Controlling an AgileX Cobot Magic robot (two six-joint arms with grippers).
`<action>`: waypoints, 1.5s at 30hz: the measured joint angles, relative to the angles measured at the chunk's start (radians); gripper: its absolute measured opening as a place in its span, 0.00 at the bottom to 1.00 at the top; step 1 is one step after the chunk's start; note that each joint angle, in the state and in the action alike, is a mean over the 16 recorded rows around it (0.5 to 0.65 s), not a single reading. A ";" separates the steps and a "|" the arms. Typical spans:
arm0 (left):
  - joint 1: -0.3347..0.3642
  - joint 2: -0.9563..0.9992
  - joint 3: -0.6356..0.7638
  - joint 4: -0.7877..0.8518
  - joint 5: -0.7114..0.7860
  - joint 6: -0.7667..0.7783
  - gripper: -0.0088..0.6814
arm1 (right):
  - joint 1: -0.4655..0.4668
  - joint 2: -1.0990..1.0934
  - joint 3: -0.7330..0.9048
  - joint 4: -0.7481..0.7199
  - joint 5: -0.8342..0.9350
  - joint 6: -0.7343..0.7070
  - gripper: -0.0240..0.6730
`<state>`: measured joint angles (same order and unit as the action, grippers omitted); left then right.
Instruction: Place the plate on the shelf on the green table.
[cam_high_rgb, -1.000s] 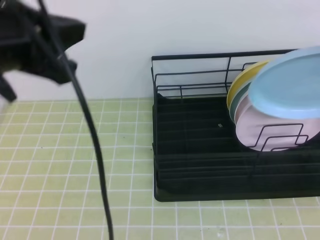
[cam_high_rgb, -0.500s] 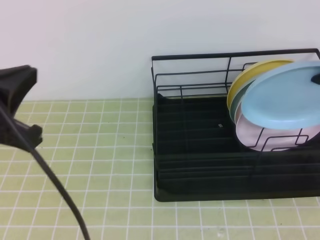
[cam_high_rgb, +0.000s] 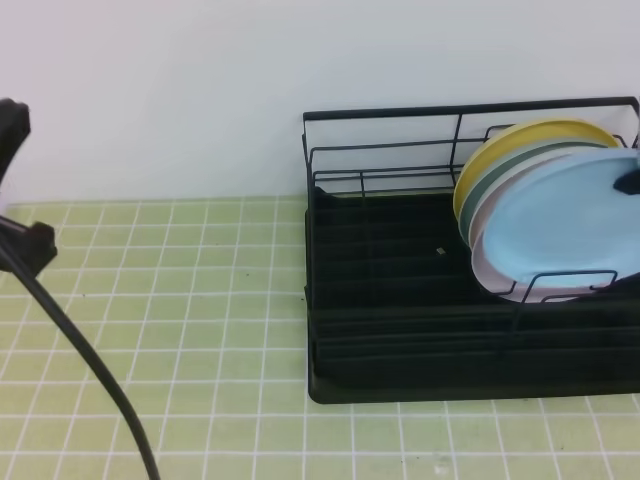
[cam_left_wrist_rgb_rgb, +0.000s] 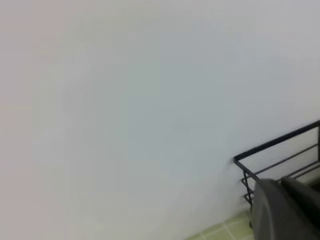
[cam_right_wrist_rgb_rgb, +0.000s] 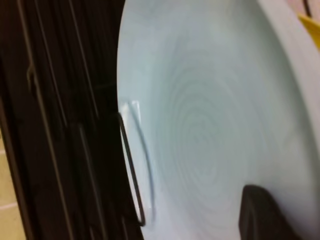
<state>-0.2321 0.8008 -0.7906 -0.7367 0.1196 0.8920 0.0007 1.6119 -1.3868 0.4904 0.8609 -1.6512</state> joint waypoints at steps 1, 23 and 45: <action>0.000 0.000 0.000 0.000 -0.005 0.000 0.01 | 0.000 0.006 0.000 -0.002 0.001 0.005 0.04; 0.000 -0.001 0.000 -0.008 -0.038 0.012 0.01 | 0.000 0.075 -0.001 -0.015 -0.007 0.150 0.20; 0.000 -0.061 0.000 -0.026 -0.100 0.035 0.01 | 0.000 0.033 0.000 -0.018 -0.020 0.178 0.41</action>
<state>-0.2321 0.7396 -0.7908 -0.7622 0.0196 0.9270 0.0004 1.6445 -1.3871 0.4728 0.8406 -1.4732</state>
